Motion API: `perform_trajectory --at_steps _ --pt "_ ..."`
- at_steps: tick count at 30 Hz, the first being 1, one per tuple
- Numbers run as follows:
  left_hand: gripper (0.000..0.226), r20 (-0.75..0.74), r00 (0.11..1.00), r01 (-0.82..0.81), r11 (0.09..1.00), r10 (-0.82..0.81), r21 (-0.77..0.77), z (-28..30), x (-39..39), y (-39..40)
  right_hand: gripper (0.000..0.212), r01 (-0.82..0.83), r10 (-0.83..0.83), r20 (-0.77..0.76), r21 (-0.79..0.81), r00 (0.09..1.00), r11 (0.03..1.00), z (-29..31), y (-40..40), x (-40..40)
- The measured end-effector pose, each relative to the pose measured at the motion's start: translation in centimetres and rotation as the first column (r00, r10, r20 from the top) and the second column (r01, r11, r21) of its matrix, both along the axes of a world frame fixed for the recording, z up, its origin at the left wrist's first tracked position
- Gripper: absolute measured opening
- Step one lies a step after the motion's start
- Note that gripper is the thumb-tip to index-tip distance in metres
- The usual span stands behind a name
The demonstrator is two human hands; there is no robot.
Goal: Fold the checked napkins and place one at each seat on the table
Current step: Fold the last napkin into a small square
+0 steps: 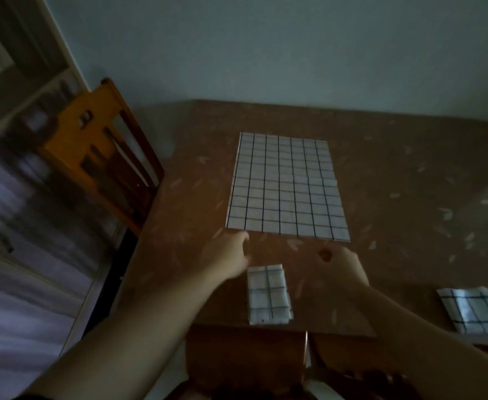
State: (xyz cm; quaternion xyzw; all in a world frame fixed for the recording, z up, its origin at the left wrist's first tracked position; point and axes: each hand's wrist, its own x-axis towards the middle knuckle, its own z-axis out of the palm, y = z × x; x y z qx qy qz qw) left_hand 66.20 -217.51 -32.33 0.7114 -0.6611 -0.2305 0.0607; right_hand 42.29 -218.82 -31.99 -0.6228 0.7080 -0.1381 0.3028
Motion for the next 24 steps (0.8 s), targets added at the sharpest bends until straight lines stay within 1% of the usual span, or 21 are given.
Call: perform_trajectory --at_steps 3,5,6,8,10,11,12,14,16,17,19,22,24 --pt "0.044 0.008 0.999 0.044 0.995 -0.044 -0.086 2.3 0.3 -5.3 0.010 -0.052 0.038 -0.142 -0.100 0.989 0.994 1.6 -4.0 -1.5" --pt "0.049 0.062 0.995 0.089 0.988 -0.082 -0.123 2.5 0.4 -8.2 0.009 -0.084 0.064 -0.189 -0.103 0.980 0.991 1.1 -7.0 -2.2" --pt "0.052 0.104 0.988 0.124 0.984 -0.111 -0.126 2.2 0.4 -9.4 0.013 -0.105 0.083 -0.205 -0.099 0.975 0.990 0.5 -8.5 -2.3" --pt "0.059 0.179 0.968 0.195 0.977 -0.177 -0.087 0.5 0.6 -11.8 0.023 -0.177 0.150 -0.237 -0.099 0.960 0.979 -1.4 -11.3 -2.2" --pt "0.065 0.236 0.946 0.230 0.973 -0.222 -0.007 -1.7 0.9 -13.9 0.037 -0.261 0.233 -0.244 -0.088 0.941 0.961 -3.5 -13.9 -1.6" --pt "0.069 0.265 0.932 0.246 0.968 -0.248 0.042 -2.7 1.0 -15.0 0.048 -0.305 0.279 -0.249 -0.071 0.927 0.950 -4.7 -14.9 -1.2" --pt "0.076 0.295 0.914 0.264 0.961 -0.277 0.086 -3.7 1.2 -16.0 0.063 -0.352 0.326 -0.279 -0.047 0.903 0.935 -5.8 -15.8 -0.8" --pt "0.094 0.329 0.892 0.272 0.950 -0.309 0.156 -5.9 1.5 -17.8 0.092 -0.432 0.396 -0.392 -0.004 0.830 0.902 -7.9 -17.4 -0.4" --pt "0.112 0.329 0.896 0.245 0.949 -0.299 0.196 -7.9 1.7 -18.9 0.107 -0.472 0.429 -0.449 0.019 0.784 0.882 -9.7 -18.4 -0.5" --pt "0.117 0.325 0.902 0.231 0.953 -0.286 0.198 -8.9 1.7 -19.2 0.109 -0.482 0.434 -0.456 0.012 0.777 0.876 -10.5 -18.7 -0.6" --pt "0.120 0.302 0.921 0.205 0.966 -0.244 0.156 -10.5 1.7 -19.2 0.107 -0.488 0.421 -0.452 -0.036 0.786 0.872 -11.4 -18.8 -0.6" --pt "0.112 0.295 0.936 0.188 0.982 -0.190 0.037 -11.5 1.6 -18.3 0.099 -0.475 0.391 -0.416 -0.117 0.821 0.872 -11.9 -18.1 -0.6" --pt "0.103 0.270 0.951 0.180 0.981 -0.154 -0.075 -11.5 1.3 -17.4 0.090 -0.465 0.375 -0.385 -0.171 0.843 0.869 -12.0 -17.5 -0.4"
